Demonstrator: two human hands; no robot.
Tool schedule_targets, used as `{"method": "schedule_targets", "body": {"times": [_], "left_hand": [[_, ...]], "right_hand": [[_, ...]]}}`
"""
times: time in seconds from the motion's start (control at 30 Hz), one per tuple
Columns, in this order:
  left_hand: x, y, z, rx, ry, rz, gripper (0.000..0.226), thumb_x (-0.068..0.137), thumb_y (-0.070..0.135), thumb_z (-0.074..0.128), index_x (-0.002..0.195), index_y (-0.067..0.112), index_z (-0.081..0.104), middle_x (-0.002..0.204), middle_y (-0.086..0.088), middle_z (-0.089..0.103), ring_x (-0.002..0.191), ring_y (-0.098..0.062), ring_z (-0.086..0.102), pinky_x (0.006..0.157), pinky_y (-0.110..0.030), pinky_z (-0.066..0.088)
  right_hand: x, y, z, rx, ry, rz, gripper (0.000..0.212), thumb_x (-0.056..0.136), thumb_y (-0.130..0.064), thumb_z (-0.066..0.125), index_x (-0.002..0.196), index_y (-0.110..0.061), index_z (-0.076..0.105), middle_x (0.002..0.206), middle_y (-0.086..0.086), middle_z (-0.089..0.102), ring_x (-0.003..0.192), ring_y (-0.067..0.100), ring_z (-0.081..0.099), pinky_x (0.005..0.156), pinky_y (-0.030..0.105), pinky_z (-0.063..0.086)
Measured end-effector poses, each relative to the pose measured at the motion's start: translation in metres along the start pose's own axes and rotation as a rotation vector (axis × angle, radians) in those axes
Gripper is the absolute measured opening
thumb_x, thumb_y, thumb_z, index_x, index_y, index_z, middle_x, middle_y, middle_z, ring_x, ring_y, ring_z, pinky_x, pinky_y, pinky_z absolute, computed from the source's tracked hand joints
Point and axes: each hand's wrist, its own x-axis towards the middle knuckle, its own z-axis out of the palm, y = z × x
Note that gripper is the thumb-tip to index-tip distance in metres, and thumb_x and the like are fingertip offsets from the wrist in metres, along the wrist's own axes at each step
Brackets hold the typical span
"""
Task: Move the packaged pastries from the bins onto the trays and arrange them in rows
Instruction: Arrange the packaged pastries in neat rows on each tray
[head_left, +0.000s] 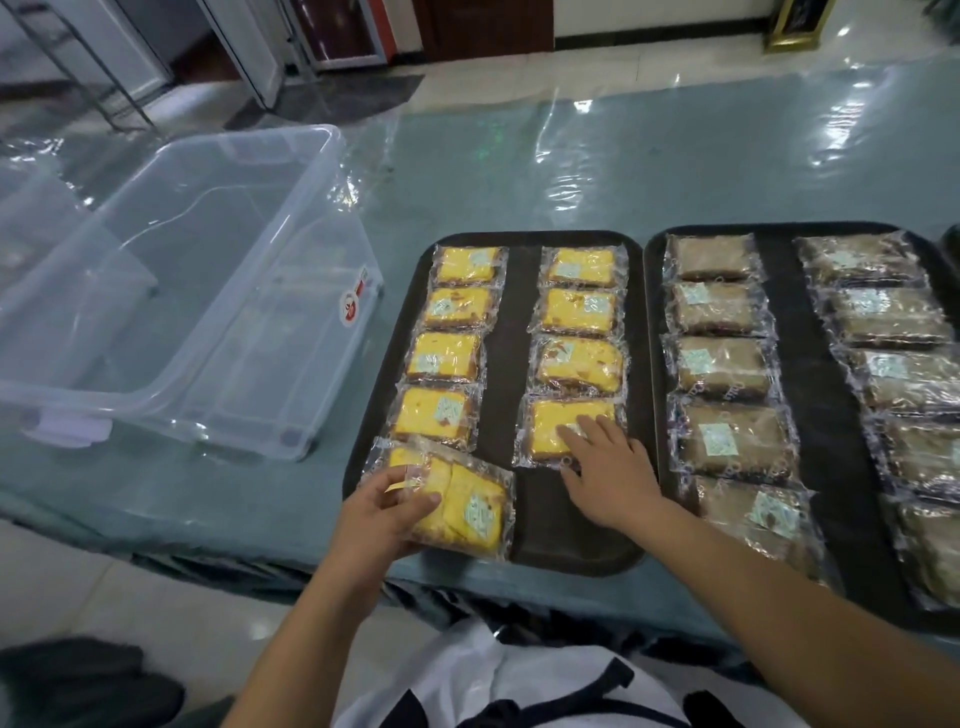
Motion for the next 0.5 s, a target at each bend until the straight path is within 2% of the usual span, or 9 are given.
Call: {"method": "schedule_targets", "body": {"times": [0.1,0.2,0.27,0.4,0.47,0.5], "left_hand": [[-0.002,0.004,0.005,-0.035,-0.051,-0.019,0.037,0.083,0.015,0.078,0.116,0.022,0.066,0.116,-0.015,0.068,0.101,-0.038,0.069,0.074,-0.04,0.058],[-0.006,0.007,0.014,-0.074,-0.121,-0.047,0.033,0.085,0.011,0.075,0.116,0.02,0.065,0.118,-0.018,0.067,0.101,-0.033,0.067,0.07,-0.035,0.057],[-0.007,0.007,0.023,-0.091,-0.15,-0.073,0.031,0.086,0.008,0.074,0.114,0.019,0.065,0.117,-0.015,0.066,0.105,-0.033,0.066,0.073,-0.039,0.06],[-0.002,0.001,0.044,-0.103,-0.201,-0.132,0.033,0.085,0.005,0.074,0.116,0.015,0.065,0.123,-0.015,0.064,0.109,-0.032,0.065,0.084,-0.048,0.06],[0.0,0.002,0.057,-0.129,-0.247,-0.157,0.027,0.087,0.001,0.071,0.11,0.015,0.067,0.121,-0.013,0.065,0.106,-0.029,0.065,0.085,-0.048,0.06],[0.002,0.003,0.064,-0.14,-0.273,-0.161,0.025,0.088,0.0,0.069,0.108,0.015,0.066,0.119,-0.011,0.065,0.106,-0.028,0.065,0.083,-0.045,0.06]], "right_hand": [[0.0,-0.003,0.003,-0.026,0.023,0.043,0.055,0.103,-0.038,0.033,0.155,-0.029,0.017,0.164,-0.003,0.01,0.151,0.024,0.002,0.118,0.048,0.015],[-0.001,-0.008,0.003,0.015,0.013,0.063,0.055,0.104,-0.036,0.032,0.156,-0.028,0.016,0.164,-0.002,0.008,0.151,0.025,0.001,0.119,0.048,0.014],[-0.003,-0.005,0.001,0.149,0.05,0.059,0.051,0.104,-0.031,0.033,0.154,-0.025,0.024,0.164,0.0,0.014,0.151,0.024,0.007,0.119,0.047,0.016],[-0.027,0.012,-0.01,0.595,0.242,0.085,0.042,0.104,-0.026,0.041,0.145,-0.022,0.043,0.153,-0.001,0.039,0.141,0.018,0.034,0.116,0.04,0.03],[-0.047,0.02,-0.013,0.682,0.304,0.101,0.04,0.103,-0.025,0.046,0.143,-0.02,0.047,0.147,-0.003,0.046,0.131,0.012,0.042,0.11,0.031,0.034],[-0.056,0.023,-0.012,0.697,0.321,0.108,0.04,0.102,-0.025,0.048,0.142,-0.02,0.049,0.143,-0.004,0.049,0.128,0.01,0.044,0.109,0.032,0.037]]}}
